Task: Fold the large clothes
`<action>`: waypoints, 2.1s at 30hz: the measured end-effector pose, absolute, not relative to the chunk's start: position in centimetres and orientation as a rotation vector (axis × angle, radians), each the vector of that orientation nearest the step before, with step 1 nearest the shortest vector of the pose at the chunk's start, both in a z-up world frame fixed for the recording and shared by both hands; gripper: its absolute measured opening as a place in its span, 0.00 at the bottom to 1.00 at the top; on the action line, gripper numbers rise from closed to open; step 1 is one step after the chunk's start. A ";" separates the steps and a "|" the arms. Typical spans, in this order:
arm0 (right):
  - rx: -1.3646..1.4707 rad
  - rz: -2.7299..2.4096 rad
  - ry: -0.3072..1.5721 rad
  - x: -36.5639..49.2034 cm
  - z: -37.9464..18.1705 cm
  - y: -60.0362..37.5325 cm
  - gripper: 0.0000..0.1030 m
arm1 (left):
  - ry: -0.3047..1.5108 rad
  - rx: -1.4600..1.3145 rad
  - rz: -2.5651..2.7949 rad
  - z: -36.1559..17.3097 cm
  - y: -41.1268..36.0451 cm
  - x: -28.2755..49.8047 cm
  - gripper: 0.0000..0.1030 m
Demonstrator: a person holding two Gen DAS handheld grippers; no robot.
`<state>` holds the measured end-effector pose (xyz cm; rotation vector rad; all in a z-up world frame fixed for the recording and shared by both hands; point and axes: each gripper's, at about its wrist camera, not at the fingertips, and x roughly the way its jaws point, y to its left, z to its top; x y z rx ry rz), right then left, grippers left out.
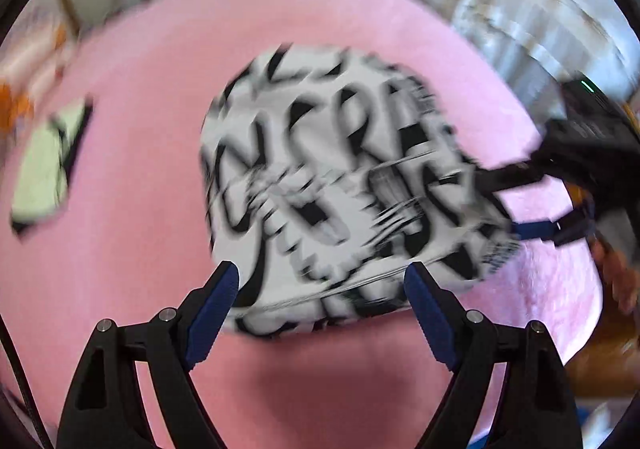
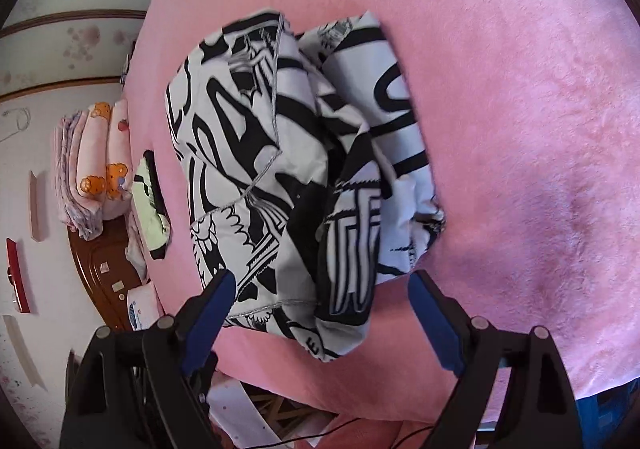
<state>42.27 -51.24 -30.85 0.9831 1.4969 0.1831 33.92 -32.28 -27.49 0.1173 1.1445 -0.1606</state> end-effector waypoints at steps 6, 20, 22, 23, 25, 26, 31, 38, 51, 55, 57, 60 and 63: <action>0.845 0.171 1.592 44.2 -32.1 -47.5 0.80 | 1.309 -0.059 -0.134 -30.6 -27.2 36.3 0.81; 0.797 0.136 1.548 42.9 -33.3 -46.0 0.19 | 1.447 -0.319 -0.196 -35.1 -23.8 36.6 0.80; 0.782 0.121 1.545 42.5 -33.5 -45.9 0.19 | 1.454 -0.324 -0.197 -35.1 -23.8 36.5 0.77; 0.768 0.106 1.538 42.3 -33.4 -45.8 0.19 | 1.456 -0.321 -0.194 -35.2 -23.8 36.4 0.75; 0.734 0.085 1.520 41.8 -33.3 -45.8 0.19 | 1.459 -0.310 -0.189 -35.4 -23.9 36.4 0.67; 0.721 0.069 1.512 41.5 -33.3 -45.8 0.19 | 1.458 -0.309 -0.186 -35.5 -24.0 36.4 0.65; 0.709 0.008 1.476 40.2 -34.1 -45.8 0.19 | 1.463 -0.285 -0.185 -35.9 -24.8 36.8 0.52; 0.529 -0.001 1.449 40.6 -34.7 -44.4 0.19 | 1.454 -0.221 -0.177 -36.4 -25.7 37.2 0.51; 0.387 0.179 1.336 39.8 -36.2 -43.7 0.22 | 1.392 -0.186 -0.392 -39.1 -24.2 38.4 0.52; 0.317 0.284 1.290 39.1 -35.9 -43.5 0.22 | 1.386 -0.189 -0.492 -39.2 -23.3 39.1 0.52; 0.350 0.309 1.290 39.2 -35.8 -44.0 0.23 | 1.380 -0.186 -0.523 -39.1 -23.0 39.1 0.52; 0.335 0.342 1.272 38.7 -35.5 -44.6 0.23 | 1.389 -0.176 -0.553 -39.7 -21.8 39.3 0.52; 0.340 0.361 1.277 38.7 -35.4 -45.0 0.23 | 1.390 -0.161 -0.557 -39.4 -21.8 39.6 0.50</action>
